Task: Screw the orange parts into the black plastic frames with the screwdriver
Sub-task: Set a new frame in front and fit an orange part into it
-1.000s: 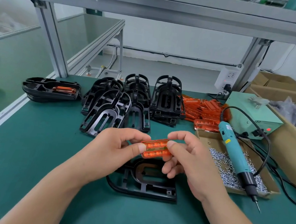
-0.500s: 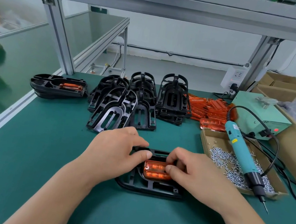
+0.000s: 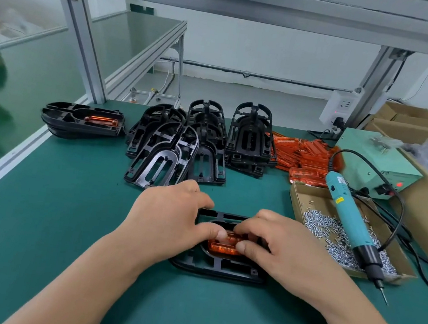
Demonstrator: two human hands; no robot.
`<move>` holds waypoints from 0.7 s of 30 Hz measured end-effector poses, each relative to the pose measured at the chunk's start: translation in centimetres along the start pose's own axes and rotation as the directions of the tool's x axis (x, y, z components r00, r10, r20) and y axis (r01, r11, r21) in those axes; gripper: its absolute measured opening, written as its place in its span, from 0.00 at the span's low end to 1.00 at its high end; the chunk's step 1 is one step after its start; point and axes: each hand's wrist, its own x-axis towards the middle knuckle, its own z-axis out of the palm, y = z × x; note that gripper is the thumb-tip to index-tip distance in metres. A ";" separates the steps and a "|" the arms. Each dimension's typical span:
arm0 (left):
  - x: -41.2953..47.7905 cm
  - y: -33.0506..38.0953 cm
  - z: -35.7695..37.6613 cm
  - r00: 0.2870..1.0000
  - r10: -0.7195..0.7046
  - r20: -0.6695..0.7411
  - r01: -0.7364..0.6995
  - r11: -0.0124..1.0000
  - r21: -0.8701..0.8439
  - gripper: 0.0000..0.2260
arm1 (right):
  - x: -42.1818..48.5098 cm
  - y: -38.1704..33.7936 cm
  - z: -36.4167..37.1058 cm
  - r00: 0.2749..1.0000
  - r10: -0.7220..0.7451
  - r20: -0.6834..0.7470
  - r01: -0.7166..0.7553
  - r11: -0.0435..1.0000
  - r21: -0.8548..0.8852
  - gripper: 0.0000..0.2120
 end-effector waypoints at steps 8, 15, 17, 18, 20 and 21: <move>-0.1 0.2 -0.1 1.000 0.004 0.000 -0.004 1.000 0.018 0.27 | 0.5 -0.4 -0.1 0.996 -0.009 0.094 0.012 0.999 -0.035 0.21; 0.0 0.2 -0.2 1.000 0.002 -0.005 -0.002 1.000 -0.021 0.17 | 0.1 -0.4 -0.5 0.998 -0.042 0.052 0.041 0.999 0.020 0.22; -0.1 0.2 -0.1 1.000 0.004 -0.005 -0.004 1.000 -0.012 0.16 | -0.1 -0.3 -0.8 0.999 -0.040 0.029 0.038 0.998 0.059 0.23; 0.0 0.2 -0.1 1.000 0.004 -0.009 -0.004 1.000 -0.011 0.15 | -0.2 -0.3 -0.9 0.999 -0.041 0.021 0.039 0.997 0.063 0.24; 0.0 0.2 -0.1 1.000 0.006 -0.023 -0.007 1.000 -0.004 0.15 | -0.3 -0.4 -1.2 0.999 -0.038 0.014 0.037 0.997 0.063 0.25; 0.0 0.3 0.0 0.999 0.008 -0.032 -0.008 1.000 0.002 0.15 | -0.3 -0.5 -1.3 0.999 -0.035 0.006 0.035 0.997 0.067 0.24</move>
